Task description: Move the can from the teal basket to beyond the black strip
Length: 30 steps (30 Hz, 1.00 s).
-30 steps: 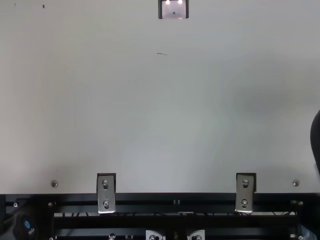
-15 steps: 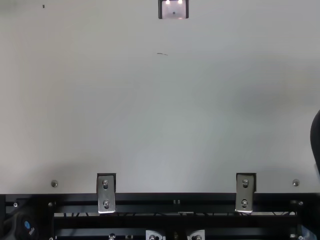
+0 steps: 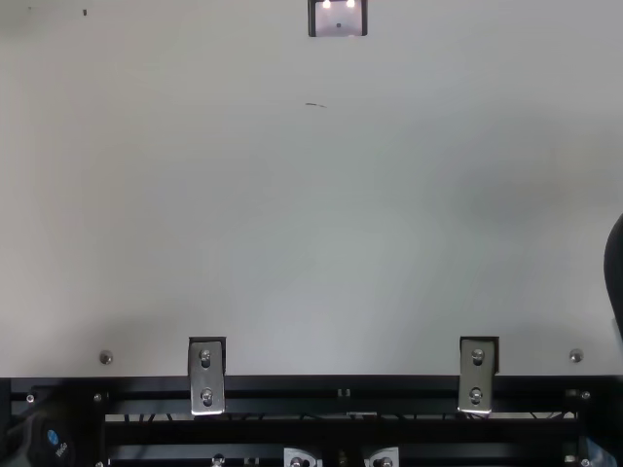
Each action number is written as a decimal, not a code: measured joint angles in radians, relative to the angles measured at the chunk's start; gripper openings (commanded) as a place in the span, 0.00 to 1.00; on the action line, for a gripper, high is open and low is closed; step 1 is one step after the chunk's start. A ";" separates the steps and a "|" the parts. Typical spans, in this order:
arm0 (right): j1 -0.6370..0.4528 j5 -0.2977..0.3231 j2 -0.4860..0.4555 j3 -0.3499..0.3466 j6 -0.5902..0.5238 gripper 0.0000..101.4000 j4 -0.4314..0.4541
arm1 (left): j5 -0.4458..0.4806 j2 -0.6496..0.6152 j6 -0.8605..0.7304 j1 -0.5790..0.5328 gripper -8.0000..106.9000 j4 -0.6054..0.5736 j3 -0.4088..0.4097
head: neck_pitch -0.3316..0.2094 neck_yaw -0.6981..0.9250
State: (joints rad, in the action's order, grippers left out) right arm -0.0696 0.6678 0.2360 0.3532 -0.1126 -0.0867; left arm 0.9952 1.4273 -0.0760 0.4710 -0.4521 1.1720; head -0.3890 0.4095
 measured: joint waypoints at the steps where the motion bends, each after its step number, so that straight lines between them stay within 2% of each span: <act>1: 0.000 0.000 0.000 0.000 0.000 1.00 0.000 | 0.019 0.005 0.005 0.002 0.16 0.000 0.007 | 0.000 0.005; 8: 0.000 0.000 0.000 0.000 0.000 1.00 0.000 | 0.183 0.037 0.049 0.008 0.16 -0.020 0.077 | 0.000 0.000; 11: 0.000 0.000 0.000 0.000 0.000 1.00 0.000 | 0.221 0.050 0.066 -0.020 0.16 -0.037 0.072 | 0.000 0.005; 23: 0.000 0.000 0.000 0.000 0.000 1.00 0.000 | 0.223 0.046 0.124 -0.176 0.16 -0.154 -0.114 | 0.000 0.000; 30: 0.000 0.000 0.000 0.000 0.000 1.00 0.000 | 0.223 0.021 0.129 -0.190 0.16 -0.164 -0.123 | 0.000 0.000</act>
State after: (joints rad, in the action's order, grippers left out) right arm -0.0696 0.6678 0.2360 0.3532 -0.1126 -0.0867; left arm 1.2179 1.4485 0.0527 0.2807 -0.6162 1.0489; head -0.3890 0.4095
